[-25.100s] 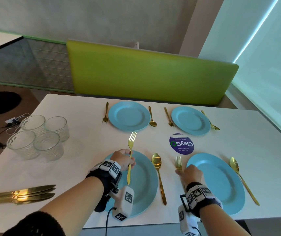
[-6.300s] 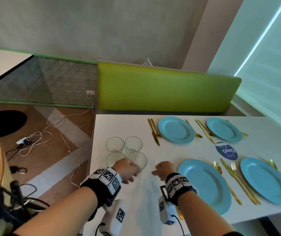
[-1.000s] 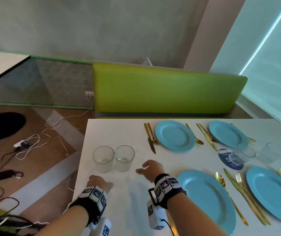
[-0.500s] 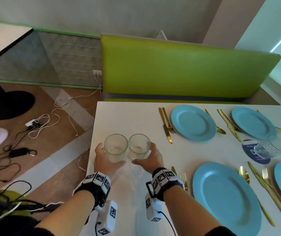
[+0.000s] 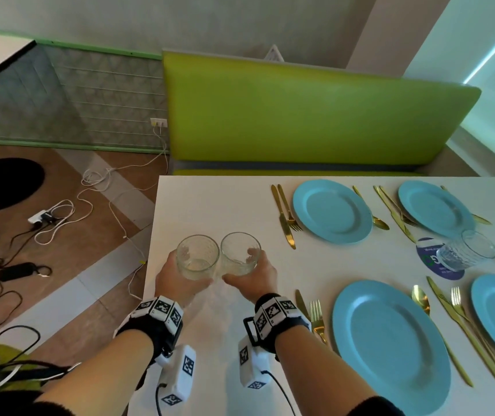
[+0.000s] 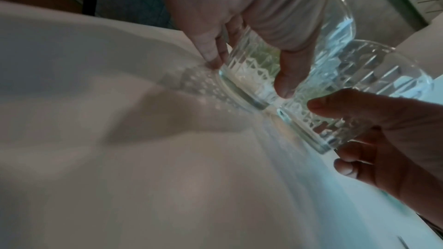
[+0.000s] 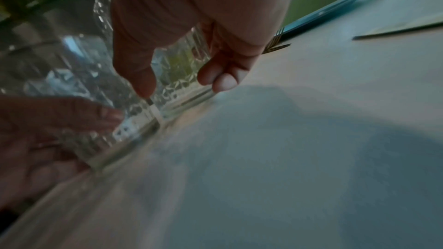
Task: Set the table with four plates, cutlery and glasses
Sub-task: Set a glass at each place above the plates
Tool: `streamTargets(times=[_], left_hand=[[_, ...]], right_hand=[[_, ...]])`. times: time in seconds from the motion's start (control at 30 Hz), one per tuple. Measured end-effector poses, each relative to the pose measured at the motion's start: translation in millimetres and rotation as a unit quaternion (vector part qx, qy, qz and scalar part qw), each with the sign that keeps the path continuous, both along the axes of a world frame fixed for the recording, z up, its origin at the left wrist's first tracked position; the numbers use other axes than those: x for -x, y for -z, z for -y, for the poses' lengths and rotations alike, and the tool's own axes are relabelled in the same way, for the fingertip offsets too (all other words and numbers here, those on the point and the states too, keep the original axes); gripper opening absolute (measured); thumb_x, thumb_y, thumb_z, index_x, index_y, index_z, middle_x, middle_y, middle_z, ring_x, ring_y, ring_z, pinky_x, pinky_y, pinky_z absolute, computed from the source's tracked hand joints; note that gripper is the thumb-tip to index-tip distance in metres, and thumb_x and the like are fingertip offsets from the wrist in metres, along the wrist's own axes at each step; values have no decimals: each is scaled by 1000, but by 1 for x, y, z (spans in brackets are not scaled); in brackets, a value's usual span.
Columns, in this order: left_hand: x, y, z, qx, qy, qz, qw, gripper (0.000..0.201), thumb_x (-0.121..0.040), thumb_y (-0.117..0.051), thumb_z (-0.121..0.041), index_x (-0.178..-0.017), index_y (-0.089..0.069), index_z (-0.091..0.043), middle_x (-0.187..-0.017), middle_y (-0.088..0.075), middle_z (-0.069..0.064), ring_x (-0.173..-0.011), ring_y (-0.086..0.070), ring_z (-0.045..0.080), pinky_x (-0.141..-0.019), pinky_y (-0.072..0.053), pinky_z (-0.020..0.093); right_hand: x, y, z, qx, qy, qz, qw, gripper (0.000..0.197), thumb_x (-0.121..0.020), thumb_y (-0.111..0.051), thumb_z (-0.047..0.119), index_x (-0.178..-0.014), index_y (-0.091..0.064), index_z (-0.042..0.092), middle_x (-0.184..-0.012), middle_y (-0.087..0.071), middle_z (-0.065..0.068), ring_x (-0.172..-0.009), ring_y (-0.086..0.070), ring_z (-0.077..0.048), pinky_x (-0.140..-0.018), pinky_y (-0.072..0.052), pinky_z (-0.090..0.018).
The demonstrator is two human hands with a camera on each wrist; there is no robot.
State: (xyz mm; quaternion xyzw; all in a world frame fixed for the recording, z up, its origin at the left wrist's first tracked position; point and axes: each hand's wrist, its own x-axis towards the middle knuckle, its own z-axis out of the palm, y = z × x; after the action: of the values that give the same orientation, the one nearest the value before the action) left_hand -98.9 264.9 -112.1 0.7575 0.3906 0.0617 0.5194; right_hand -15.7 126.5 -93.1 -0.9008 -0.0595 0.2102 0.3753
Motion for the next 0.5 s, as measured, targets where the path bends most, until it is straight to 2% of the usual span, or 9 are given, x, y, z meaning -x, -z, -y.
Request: streamTargets(times=[0.1, 0.23, 0.5], left_hand=[[-8, -5, 10, -4, 17, 5, 1000, 87, -59, -87, -14, -135, -44, -14, -136, -54, 8, -123, -53, 26, -102, -42, 32], [-32, -19, 36, -6, 50, 13, 999, 88, -58, -88, -15, -135, -44, -14, -135, -55, 8, -122, -54, 26, -103, -42, 31], [-99, -46, 114, -29, 159, 11, 987, 88, -60, -87, -24, -136, -43, -17, -135, -55, 5, -122, -54, 25, -99, -43, 28]], right_hand=[[-9, -12, 17, -5, 27, -8, 1000, 76, -66, -82, 33, -131, -46, 19, -128, -56, -2, -120, -52, -20, -99, -45, -28], [-35, -33, 60, -19, 104, 7, 994, 73, -61, -85, 33, -124, -51, 18, -122, -60, -2, -117, -56, -20, -97, -46, -27], [-99, -63, 181, 55, 207, 30, 976, 73, -68, -80, 35, -129, -47, 13, -125, -59, -10, -117, -54, -25, -93, -44, -28]])
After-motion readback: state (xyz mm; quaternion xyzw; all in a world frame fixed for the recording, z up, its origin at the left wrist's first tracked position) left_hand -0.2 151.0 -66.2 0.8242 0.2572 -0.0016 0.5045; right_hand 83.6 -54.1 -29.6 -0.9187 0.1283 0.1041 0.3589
